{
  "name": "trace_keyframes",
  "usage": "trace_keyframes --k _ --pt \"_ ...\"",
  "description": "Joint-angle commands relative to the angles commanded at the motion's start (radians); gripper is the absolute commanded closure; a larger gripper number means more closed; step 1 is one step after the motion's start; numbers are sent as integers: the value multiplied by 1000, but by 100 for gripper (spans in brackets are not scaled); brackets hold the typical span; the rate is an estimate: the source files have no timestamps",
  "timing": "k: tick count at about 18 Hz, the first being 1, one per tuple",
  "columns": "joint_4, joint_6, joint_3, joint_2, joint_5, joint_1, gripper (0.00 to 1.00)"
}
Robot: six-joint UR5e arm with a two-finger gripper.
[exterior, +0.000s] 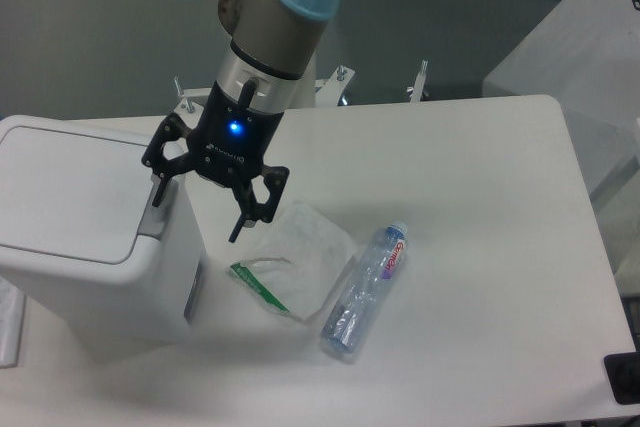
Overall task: Open the trash can
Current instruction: 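Push the gripper finger against the lid edge to flip the lid open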
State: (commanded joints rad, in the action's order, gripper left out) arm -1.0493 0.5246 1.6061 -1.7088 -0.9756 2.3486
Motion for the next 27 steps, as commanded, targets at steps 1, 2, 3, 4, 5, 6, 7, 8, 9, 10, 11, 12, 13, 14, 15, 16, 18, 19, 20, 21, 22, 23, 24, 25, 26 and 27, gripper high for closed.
trace_keyframes --k 1,2,3,4,5,6,7,8,9,10,11,12,13,14,15,16,18,19,20,21,22,23,24,25,26,27 --pt "0 0 3 -2 0 0 0" --pt "0 0 3 -2 -2 0 0" --pt "0 0 3 -5 -2 0 0" --pt "0 2 3 -6 -2 0 0" --pt "2 0 3 -9 -2 0 0" --pt "2 2 3 -11 -3 0 0" --pt "2 2 5 -11 -5 0 0" --pt "3 2 5 -11 -5 0 0" --pt "2 2 3 -12 -5 0 0" --pt "2 2 2 -12 -5 0 0" --pt "3 2 2 -14 -5 0 0" --pt "3 2 2 -14 -5 0 0" --pt "3 2 2 -17 -5 0 0" --pt "11 2 3 -17 -5 0 0" --pt "17 2 3 -18 -5 0 0" --pt "17 2 3 -18 -5 0 0" --pt "17 2 5 -18 -5 0 0" --pt "17 2 5 -18 -5 0 0" --pt "17 2 5 -18 -5 0 0" --pt "17 2 5 -18 -5 0 0" --pt "17 2 5 -18 -5 0 0" --pt "17 0 3 -18 -5 0 0" --pt "15 0 5 -18 -5 0 0" --pt "17 2 5 -18 -5 0 0" --pt "17 0 5 -18 -5 0 0" --pt "15 0 5 -18 -5 0 0"
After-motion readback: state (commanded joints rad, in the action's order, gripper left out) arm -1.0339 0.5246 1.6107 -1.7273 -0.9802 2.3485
